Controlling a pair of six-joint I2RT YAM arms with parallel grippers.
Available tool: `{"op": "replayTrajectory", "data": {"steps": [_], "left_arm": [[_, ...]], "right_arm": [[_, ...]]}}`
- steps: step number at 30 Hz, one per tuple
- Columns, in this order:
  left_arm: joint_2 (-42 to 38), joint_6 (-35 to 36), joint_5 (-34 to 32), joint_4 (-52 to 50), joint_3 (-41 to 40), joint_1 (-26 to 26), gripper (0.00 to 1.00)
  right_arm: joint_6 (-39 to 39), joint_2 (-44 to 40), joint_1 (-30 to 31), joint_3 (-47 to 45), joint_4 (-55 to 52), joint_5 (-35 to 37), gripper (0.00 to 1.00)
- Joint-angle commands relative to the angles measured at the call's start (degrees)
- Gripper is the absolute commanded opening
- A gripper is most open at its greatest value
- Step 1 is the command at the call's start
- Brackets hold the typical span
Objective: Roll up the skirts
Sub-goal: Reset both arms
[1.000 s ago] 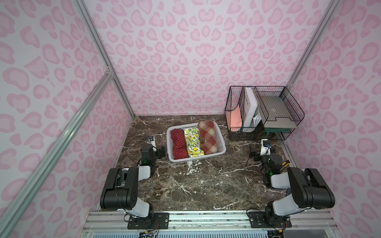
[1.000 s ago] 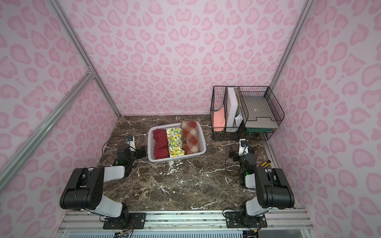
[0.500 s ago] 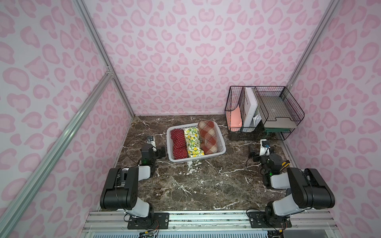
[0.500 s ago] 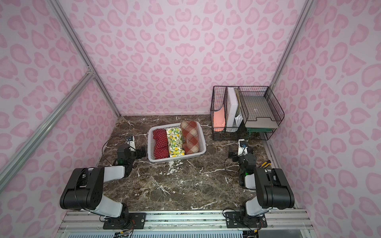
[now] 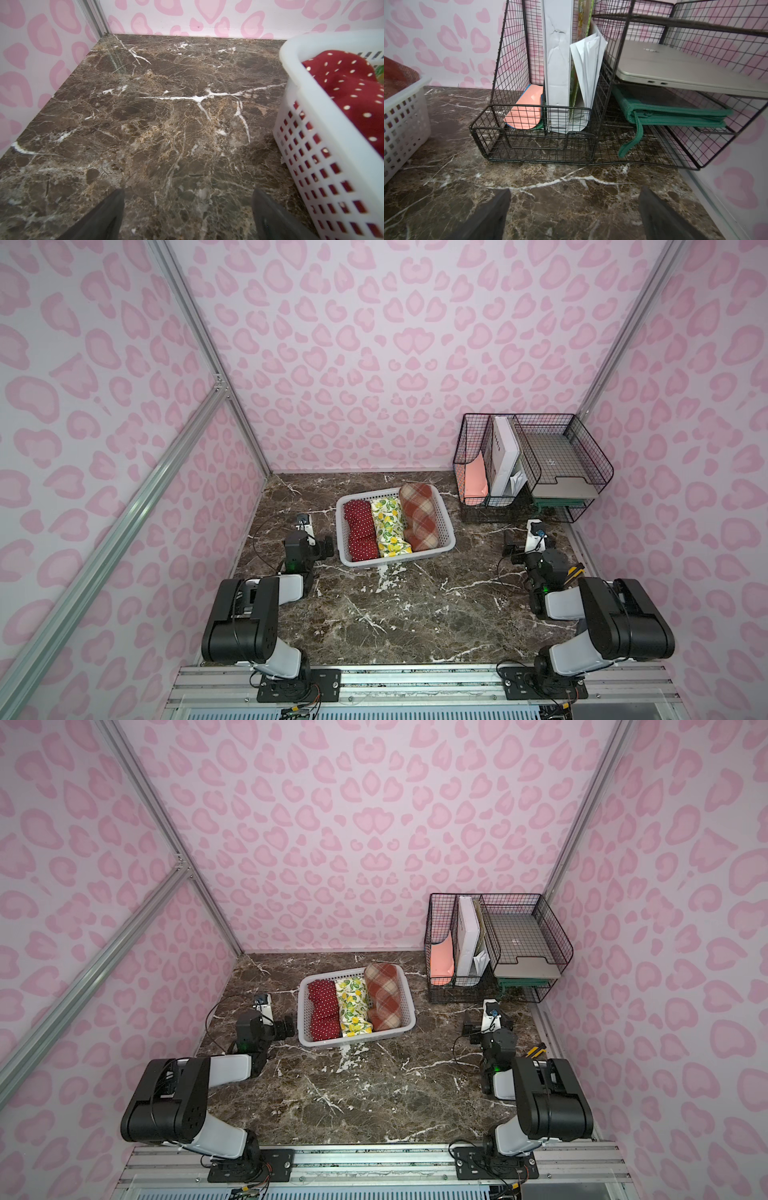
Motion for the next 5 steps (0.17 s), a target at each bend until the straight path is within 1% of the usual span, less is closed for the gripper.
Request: {"op": "replayTrajectory", "data": {"steps": [1,5], "left_arm": [[-0.26,0.14,0.30,0.37,-0.08,0.07,0.99],[-0.25,0.21,0.27,0.37,-0.04,0.07,0.99]], "right_arm": [[0.54,0.19,-0.19,0.75,-0.23,0.03,1.00],[0.46,-0.04,-0.22,0.44,0.03,-0.05,1.00]]}}
